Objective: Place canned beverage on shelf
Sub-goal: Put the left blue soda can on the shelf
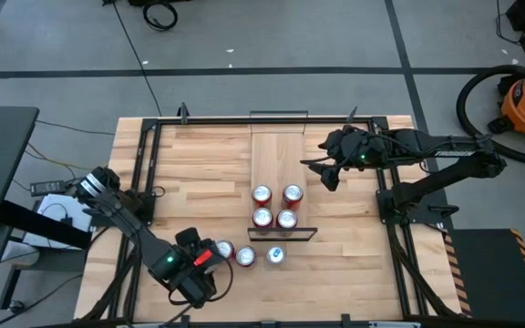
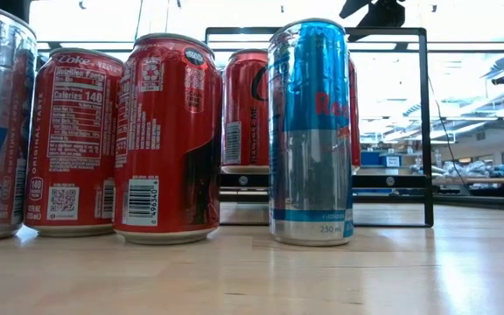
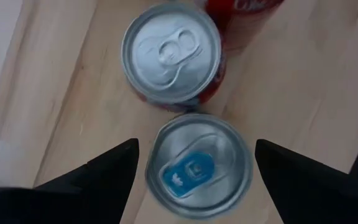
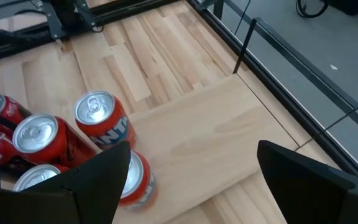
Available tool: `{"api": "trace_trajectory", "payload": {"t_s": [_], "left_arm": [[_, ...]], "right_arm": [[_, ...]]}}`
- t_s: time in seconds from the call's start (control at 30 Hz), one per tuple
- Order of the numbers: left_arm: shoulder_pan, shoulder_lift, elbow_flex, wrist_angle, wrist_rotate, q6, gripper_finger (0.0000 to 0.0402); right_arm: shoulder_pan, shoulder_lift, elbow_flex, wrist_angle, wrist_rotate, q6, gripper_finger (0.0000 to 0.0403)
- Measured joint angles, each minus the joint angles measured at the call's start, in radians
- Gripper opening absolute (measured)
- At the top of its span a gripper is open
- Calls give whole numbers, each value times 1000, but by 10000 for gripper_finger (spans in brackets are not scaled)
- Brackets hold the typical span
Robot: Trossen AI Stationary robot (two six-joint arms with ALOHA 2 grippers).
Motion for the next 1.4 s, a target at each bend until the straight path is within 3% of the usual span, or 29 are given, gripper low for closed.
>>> {"api": "trace_trajectory", "payload": {"t_s": [0.43,0.83,1.0,1.17,1.4], "left_arm": [[38,-8,-111,124,93,38,326],[102,-19,-113,49,170,28,244],[139,-78,-114,-9,182,32,240],[221,-164,-114,-61,183,10,248],[431,-274,-113,-66,197,-61,247]], "right_arm": [[0,0,0,-3,-19,14,361],[-1,0,0,-3,-19,11,361],[-1,0,0,-1,-19,8,361],[-1,0,0,-1,-19,1,361],[-1,0,0,0,-19,-11,361]]}}
